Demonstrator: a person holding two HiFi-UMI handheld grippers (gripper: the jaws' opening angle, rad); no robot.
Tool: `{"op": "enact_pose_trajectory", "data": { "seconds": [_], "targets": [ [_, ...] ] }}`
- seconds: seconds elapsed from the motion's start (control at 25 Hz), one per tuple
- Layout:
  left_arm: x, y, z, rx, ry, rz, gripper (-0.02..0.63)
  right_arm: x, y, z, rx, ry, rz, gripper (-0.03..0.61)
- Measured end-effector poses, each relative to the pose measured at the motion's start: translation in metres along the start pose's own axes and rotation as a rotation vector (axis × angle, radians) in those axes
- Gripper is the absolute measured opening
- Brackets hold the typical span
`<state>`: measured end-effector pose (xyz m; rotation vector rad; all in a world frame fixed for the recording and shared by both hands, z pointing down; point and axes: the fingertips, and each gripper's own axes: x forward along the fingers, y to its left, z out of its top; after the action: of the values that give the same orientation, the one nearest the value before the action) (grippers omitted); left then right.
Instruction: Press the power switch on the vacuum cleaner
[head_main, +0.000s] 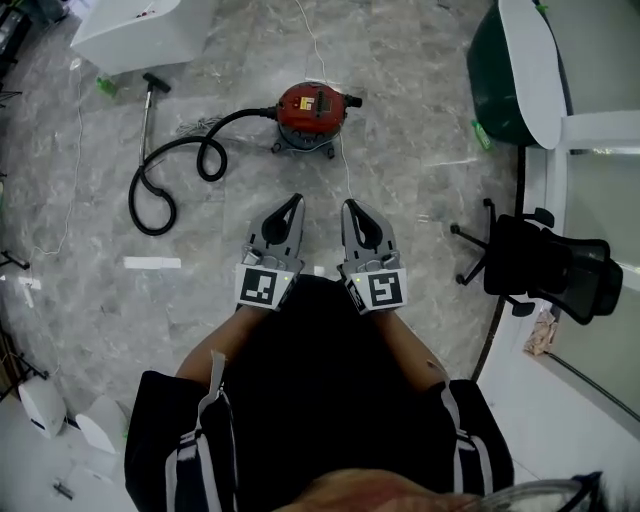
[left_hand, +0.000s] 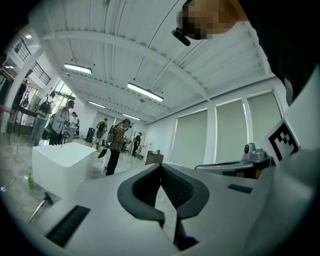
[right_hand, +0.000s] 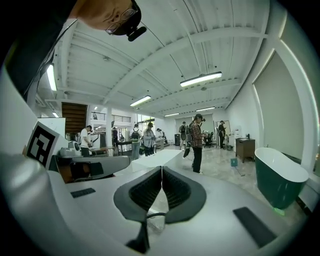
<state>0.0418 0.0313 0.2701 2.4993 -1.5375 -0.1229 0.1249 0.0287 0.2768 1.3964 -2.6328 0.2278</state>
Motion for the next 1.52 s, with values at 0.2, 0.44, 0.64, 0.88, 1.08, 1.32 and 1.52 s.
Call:
{"op": "enact_pose_trajectory", "data": {
  "seconds": [0.2, 0.44, 0.64, 0.88, 1.08, 1.32, 1.52],
  "targets": [
    [0.036, 0.044, 0.015, -0.032, 0.009, 0.016, 0.018, 0.053, -0.027, 0.005, 0.020, 0.029, -0.048, 0.017],
    [0.074, 0.071, 0.027, -0.024, -0.015, 0.013, 0.018, 0.100, -0.048, 0.011, 0.044, 0.008, -0.057, 0.017],
    [0.096, 0.071, 0.017, -0.054, 0.050, 0.050, 0.018, 0.122, -0.061, 0.010, 0.033, 0.036, -0.001, 0.017],
    [0.117, 0.095, 0.022, -0.060, 0.025, 0.146, 0.018, 0.164, -0.076, 0.004, -0.001, 0.114, 0.115, 0.017],
    [0.132, 0.099, 0.004, -0.089, 0.039, 0.177, 0.018, 0.213, -0.097, -0.016, -0.090, 0.157, 0.162, 0.017],
    [0.138, 0.125, -0.009, -0.090, 0.058, 0.239, 0.018, 0.270, -0.106, -0.054, -0.089, 0.265, 0.265, 0.017],
    [0.151, 0.135, -0.017, -0.088, 0.085, 0.258, 0.018, 0.317, -0.105, -0.073, -0.149, 0.328, 0.327, 0.017]
  ]
}}
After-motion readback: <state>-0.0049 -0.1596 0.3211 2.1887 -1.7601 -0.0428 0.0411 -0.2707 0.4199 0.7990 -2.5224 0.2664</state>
